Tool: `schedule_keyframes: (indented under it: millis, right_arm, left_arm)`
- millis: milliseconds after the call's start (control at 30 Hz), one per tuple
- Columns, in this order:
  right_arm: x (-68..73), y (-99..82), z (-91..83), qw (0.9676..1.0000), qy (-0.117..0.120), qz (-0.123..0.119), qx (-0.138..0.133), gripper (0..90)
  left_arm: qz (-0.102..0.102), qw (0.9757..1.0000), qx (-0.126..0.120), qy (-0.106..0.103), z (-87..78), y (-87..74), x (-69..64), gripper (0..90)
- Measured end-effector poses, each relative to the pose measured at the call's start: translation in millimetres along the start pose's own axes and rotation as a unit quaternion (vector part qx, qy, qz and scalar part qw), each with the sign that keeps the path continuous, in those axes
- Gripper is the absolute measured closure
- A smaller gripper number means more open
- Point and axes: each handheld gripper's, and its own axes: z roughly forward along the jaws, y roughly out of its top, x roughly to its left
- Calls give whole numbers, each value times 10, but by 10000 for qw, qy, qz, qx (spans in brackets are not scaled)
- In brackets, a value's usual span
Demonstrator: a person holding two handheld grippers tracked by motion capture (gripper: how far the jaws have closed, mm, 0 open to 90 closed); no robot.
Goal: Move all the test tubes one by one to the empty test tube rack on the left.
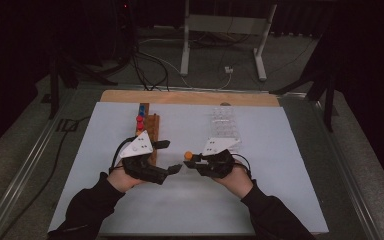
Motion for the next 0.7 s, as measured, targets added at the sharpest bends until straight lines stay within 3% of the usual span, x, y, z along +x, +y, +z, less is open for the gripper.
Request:
schedule_keyframes:
  millis: [100,233,367,533,700]
  right_arm:
    - [47,-5,41,9999,94,-31,35,753]
    - [80,6,46,9999,136,-75,47,754]
    - [83,20,26,9999,141,-70,12,753]
    - [82,27,15,9999,118,-69,5,753]
    - [91,39,-1,9999,121,-46,-37,724]
  left_arm:
    - [84,9999,70,71,75,-12,-34,321]
    - [137,9998,105,47,149,-12,-40,442]
    - [329,9993,180,65,196,-6,-68,552]
    - [383,9991,168,30,211,-7,-76,703]
    - [401,9991,165,-43,165,25,-52,712]
